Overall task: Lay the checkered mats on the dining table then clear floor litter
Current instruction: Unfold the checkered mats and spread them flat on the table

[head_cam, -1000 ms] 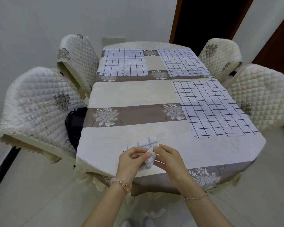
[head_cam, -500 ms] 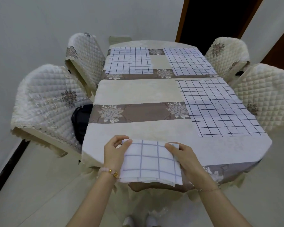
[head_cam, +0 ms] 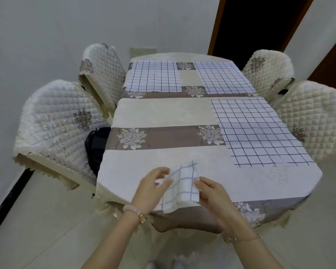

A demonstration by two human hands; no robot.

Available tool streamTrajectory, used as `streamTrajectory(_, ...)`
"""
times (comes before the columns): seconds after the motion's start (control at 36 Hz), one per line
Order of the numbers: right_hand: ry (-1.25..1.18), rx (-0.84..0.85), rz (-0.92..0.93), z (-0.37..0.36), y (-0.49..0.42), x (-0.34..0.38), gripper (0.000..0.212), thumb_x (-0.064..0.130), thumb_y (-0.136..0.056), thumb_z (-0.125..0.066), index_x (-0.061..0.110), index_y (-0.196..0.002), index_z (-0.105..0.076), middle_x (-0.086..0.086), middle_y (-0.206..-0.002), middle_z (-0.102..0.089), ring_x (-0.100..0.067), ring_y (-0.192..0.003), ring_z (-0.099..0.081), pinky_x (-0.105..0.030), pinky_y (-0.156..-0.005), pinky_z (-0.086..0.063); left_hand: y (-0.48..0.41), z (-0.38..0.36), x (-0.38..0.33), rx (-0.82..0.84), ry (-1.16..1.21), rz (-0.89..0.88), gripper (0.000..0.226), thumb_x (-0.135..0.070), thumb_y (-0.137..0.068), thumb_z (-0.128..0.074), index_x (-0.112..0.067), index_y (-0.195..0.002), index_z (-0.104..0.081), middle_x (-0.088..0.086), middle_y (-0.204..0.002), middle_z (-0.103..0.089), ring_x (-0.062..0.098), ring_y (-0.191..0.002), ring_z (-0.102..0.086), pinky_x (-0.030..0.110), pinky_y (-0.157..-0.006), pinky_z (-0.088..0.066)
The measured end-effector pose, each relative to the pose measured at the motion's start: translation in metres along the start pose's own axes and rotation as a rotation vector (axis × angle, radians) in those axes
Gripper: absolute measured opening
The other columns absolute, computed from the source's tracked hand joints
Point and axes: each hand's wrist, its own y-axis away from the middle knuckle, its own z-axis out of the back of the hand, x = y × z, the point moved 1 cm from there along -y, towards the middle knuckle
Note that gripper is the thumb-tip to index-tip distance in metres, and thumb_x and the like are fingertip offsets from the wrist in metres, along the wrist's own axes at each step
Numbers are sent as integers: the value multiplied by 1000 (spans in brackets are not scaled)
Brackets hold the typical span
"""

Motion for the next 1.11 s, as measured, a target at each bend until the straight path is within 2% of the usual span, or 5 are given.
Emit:
streamTrajectory(0.39, -92, 6, 42, -11, -5, 4, 25, 24, -90, -59, 13, -112, -63, -9, -109, -70, -22, -98, -70, -31, -81, -57, 6, -31, -18, 98, 170, 5, 14, -27, -87, -63, -24, -100, -62, -13, -98, -68, -7, -94, -61, 8, -76, -47)
streamTrajectory(0.56, -31, -24, 37, -10, -9, 4, 19, 20, -91, -59, 9, -106, -63, -7, -105, -70, -22, -96, -69, -28, -74, -57, 1, -28, -17, 112, 223, -2, 16, -23, -91, -57, -12, -82, -66, 1, -77, -66, 15, -78, -61, 30, -79, -52)
streamTrajectory(0.78, -54, -155, 40, 12, -12, 7, 16, 11, -92, -48, 12, -80, -58, -8, -80, -57, -18, -73, -52, -26, -59, -39, -14, -4, -7, -139, 445, 162, 17, -27, -79, -65, -23, -62, -61, 8, -71, -49, 18, -71, -47, 36, -69, -42)
streamTrajectory(1.0, 32, -213, 159, 42, -9, 24, 7, 16, -86, -65, 16, -85, -72, 4, -71, -75, -6, -64, -70, -17, -54, -54, -29, 28, 3, -293, 341, 33, 45, -17, -89, -61, -17, -59, -27, -2, -55, -22, 11, -53, -20, 26, -52, -16)
streamTrajectory(1.11, 34, -238, 178, 47, -14, 25, 8, 17, -87, -64, 17, -83, -71, 8, -65, -74, -3, -57, -68, -14, -48, -50, -28, 27, 1, -239, 388, 132, 16, -22, -89, -62, -19, -75, -54, -10, -73, -52, 3, -67, -48, 20, -64, -41)
